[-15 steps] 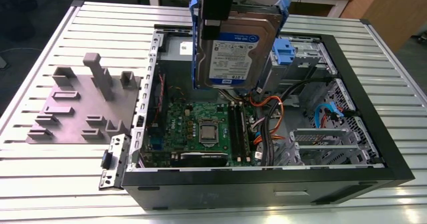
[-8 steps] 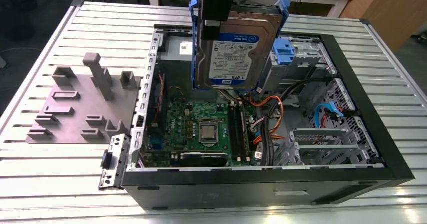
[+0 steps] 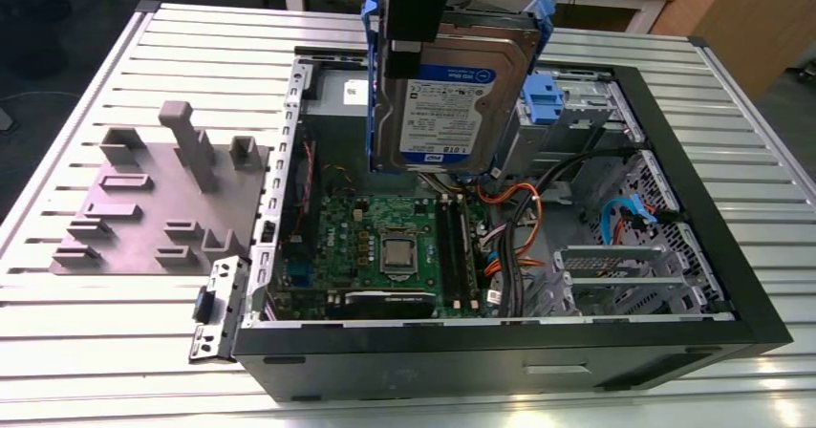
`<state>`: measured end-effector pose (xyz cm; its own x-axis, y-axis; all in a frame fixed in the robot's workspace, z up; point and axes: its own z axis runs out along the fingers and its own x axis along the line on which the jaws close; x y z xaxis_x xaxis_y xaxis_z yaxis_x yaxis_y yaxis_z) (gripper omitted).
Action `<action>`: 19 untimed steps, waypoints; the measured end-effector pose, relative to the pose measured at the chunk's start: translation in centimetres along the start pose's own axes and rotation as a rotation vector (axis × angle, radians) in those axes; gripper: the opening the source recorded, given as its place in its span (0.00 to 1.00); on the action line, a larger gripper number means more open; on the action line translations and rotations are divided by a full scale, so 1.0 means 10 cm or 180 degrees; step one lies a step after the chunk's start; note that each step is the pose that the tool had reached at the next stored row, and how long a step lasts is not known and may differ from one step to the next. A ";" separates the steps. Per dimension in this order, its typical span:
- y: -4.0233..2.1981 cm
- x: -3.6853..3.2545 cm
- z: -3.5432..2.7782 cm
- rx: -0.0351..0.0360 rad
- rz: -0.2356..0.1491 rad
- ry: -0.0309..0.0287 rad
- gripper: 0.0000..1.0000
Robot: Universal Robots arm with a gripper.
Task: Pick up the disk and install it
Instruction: 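Pick up the disk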
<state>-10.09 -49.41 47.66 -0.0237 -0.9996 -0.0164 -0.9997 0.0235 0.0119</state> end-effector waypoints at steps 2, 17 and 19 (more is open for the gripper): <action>0.000 0.000 0.000 0.0000 0.0000 0.0000 0.37; -0.028 0.092 0.006 0.0000 0.0000 0.0002 0.37; -0.095 0.091 0.006 0.0000 0.0000 0.0002 0.37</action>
<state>-9.16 -50.35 47.58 -0.0237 -0.9996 -0.0158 -0.9997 0.0235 0.0121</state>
